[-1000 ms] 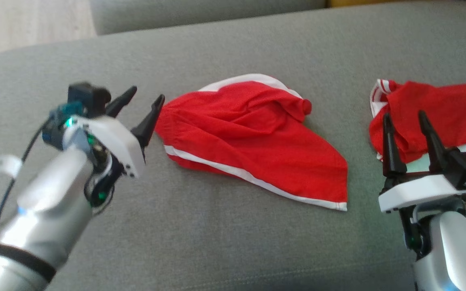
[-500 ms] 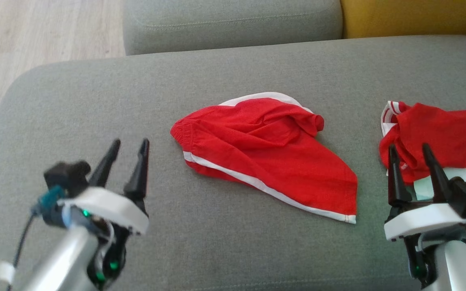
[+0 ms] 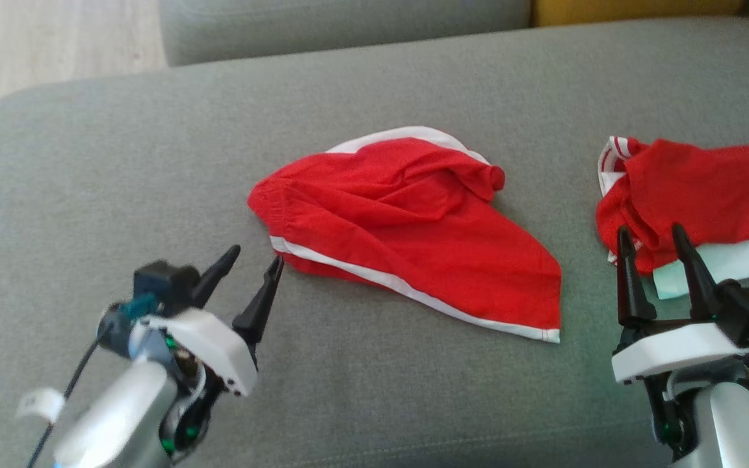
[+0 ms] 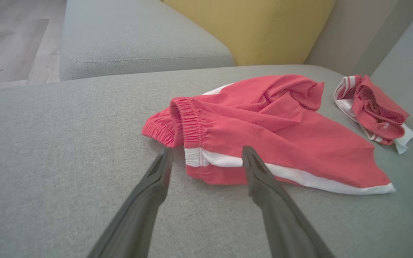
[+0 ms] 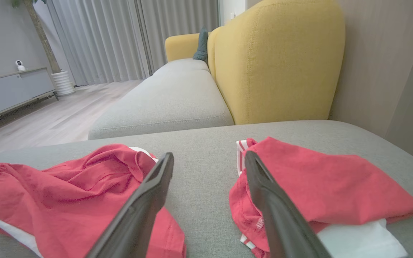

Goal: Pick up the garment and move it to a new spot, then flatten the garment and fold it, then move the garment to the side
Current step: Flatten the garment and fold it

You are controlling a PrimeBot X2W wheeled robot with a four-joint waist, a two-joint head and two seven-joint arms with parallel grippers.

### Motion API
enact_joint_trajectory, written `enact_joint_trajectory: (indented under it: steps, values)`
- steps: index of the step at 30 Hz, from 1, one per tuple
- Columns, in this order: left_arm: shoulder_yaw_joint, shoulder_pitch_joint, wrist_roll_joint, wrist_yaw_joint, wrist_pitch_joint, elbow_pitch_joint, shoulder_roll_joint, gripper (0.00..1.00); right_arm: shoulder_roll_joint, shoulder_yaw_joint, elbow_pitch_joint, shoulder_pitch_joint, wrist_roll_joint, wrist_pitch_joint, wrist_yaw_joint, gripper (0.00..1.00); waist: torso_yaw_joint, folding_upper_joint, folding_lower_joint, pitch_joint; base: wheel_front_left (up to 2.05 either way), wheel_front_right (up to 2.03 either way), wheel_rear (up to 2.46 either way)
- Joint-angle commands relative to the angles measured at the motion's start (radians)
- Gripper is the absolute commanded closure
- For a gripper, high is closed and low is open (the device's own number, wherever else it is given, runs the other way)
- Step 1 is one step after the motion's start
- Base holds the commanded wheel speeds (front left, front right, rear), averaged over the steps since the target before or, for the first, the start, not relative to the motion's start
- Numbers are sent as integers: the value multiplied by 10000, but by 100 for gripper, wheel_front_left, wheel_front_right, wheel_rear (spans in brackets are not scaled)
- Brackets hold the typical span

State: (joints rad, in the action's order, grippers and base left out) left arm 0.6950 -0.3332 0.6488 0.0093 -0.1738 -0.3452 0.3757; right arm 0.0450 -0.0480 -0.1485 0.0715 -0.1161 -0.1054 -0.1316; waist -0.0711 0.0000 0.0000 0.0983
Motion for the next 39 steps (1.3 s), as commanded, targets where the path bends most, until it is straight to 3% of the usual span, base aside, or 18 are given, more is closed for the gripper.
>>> enact_joint_trajectory:
  steps: [1,11,19,20,21,22,39]
  values:
    - [-357,-734,-177,-77,40,22,311,0,53,219,386,443,-17,8,9,0,-147,0,0,195,0,0,0]
    - [323,-2127,-674,-923,171,-2073,130,0,53,218,457,696,55,-27,9,0,-600,0,0,885,0,0,0]
    - [511,-2741,-676,-1180,-197,-3140,-66,0,53,171,416,777,65,-79,9,0,-828,0,0,1081,0,0,0]
    - [534,-2779,-666,-1200,-243,-3220,-91,17,53,157,406,769,71,-80,9,0,-837,0,0,1078,0,0,0]
    - [560,-2809,-656,-1221,-287,-3291,-116,55,53,144,395,760,79,-80,9,0,-840,0,0,1071,0,0,0]
    - [592,-2836,-646,-1240,-326,-3351,-138,100,53,133,382,754,85,-81,9,0,-839,0,0,1059,0,0,0]
    - [843,-2757,-393,-1335,-635,-3158,76,100,53,548,256,-50,-42,89,9,0,-1010,0,0,632,0,0,0]
